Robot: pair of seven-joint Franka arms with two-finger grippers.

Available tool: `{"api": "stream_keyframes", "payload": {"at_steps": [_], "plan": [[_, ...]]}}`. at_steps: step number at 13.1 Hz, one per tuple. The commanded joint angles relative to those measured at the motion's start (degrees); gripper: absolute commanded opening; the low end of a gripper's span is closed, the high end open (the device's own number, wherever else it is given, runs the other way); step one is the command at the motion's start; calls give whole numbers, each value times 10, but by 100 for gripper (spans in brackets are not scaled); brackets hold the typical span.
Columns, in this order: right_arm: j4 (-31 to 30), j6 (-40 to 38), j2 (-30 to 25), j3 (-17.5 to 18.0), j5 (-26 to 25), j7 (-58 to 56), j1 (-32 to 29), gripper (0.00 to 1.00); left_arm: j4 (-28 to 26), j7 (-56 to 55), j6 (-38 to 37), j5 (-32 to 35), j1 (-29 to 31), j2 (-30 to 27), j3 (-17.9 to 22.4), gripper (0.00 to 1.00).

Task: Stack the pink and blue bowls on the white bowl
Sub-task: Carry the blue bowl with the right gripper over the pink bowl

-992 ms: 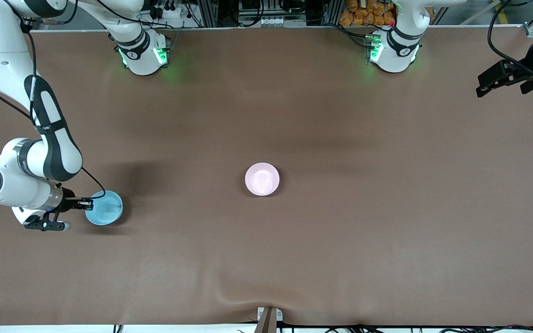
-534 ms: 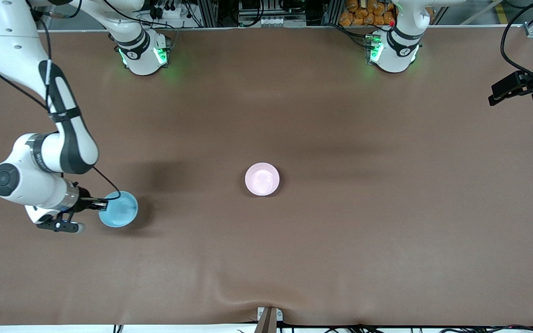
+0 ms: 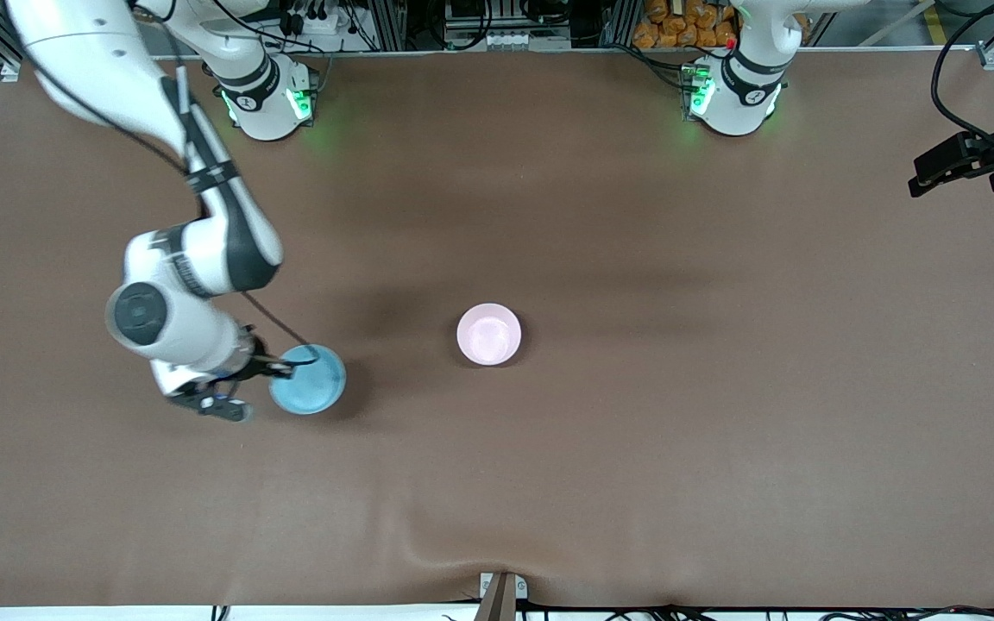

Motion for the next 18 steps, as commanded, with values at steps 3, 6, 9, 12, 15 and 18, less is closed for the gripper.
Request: {"api": "stream_keyframes", "payload": {"at_steps": [3, 6, 9, 12, 15, 18], "plan": [[-16, -9, -42, 35, 111, 67, 29, 0, 1, 9, 1, -4, -3, -5, -2, 100], [-16, -38, -71, 48, 130, 77, 59, 0, 1, 12, 1, -4, 0, -5, -2, 100], [-16, -12, -71, 47, 136, 147, 118, 0, -1, 12, 1, -4, -3, -4, -2, 100], [-16, 42, -46, 46, 135, 212, 158, 0, 0, 13, 1, -4, -3, -3, -2, 100], [-17, 88, -14, 45, 128, 219, 175, 0, -1, 13, 1, -4, -5, -3, -3, 100], [-70, 171, -10, 45, 127, 218, 176, 0, 0, 14, 1, -4, -4, -4, -7, 100]]}}
